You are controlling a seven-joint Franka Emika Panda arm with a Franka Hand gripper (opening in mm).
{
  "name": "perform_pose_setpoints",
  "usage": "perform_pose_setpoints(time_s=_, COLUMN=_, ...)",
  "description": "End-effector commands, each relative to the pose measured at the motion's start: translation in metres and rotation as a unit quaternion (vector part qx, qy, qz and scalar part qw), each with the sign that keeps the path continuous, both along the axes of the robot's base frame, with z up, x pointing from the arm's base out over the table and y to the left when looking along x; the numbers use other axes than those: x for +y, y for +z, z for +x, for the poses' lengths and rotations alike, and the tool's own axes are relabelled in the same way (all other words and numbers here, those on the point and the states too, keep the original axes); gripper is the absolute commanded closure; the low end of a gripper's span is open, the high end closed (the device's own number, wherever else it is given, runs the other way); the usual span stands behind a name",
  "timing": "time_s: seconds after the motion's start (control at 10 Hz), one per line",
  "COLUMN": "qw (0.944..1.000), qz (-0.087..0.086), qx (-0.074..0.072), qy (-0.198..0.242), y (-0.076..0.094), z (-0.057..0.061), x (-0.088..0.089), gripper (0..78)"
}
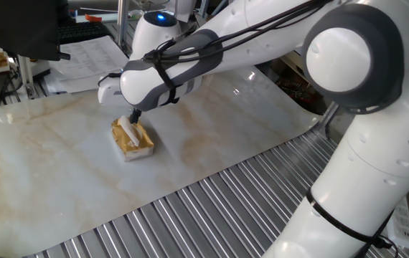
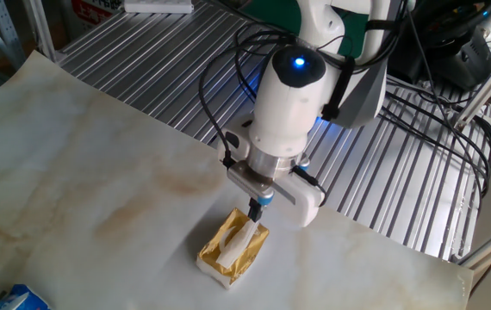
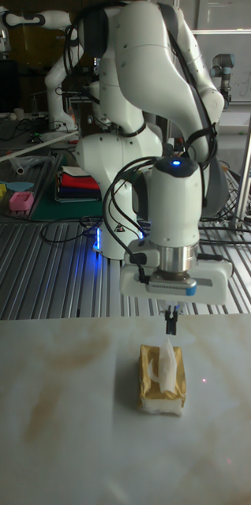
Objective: Pull out a napkin
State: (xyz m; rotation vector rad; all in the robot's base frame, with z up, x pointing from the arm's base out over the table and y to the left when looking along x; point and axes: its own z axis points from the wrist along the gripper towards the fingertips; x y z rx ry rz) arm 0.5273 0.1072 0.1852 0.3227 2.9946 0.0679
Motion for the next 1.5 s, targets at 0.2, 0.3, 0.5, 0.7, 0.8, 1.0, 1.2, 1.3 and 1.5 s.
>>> perform_pose_setpoints(time_s=0.2, qw=0.9995, qz=-0.006, qx=0.029, qy=0.013, y=0.0, z=0.006, x=0.001, gripper=77.6)
perform_pose_setpoints(time_s=0.3, qw=0.9993, qz=-0.009, qx=0.032, qy=0.016, y=-0.002, z=0.008, x=0.001, gripper=77.6)
perform_pose_setpoints(time_s=0.5, qw=0.9992, qz=-0.013, qx=0.032, qy=0.02, y=-0.007, z=0.012, x=0.002, gripper=77.6)
perform_pose_setpoints(time_s=0.7, qw=0.9993, qz=-0.014, qx=0.03, qy=0.02, y=-0.01, z=0.015, x=0.003, gripper=77.6)
perform_pose_setpoints(time_s=0.8, qw=0.9993, qz=-0.013, qx=0.03, qy=0.02, y=-0.011, z=0.016, x=0.004, gripper=77.6)
perform_pose_setpoints(time_s=1.0, qw=0.9993, qz=-0.013, qx=0.031, qy=0.019, y=-0.009, z=0.021, x=0.006, gripper=77.6)
perform_pose_setpoints(time_s=1.2, qw=0.9993, qz=-0.014, qx=0.031, qy=0.019, y=-0.011, z=0.025, x=0.007, gripper=77.6)
perform_pose_setpoints(time_s=1.3, qw=0.9993, qz=-0.014, qx=0.028, qy=0.019, y=-0.012, z=0.025, x=0.007, gripper=77.6)
perform_pose_setpoints(time_s=1.5, qw=0.9997, qz=-0.014, qx=0.021, qy=0.008, y=-0.015, z=0.025, x=0.007, gripper=77.6)
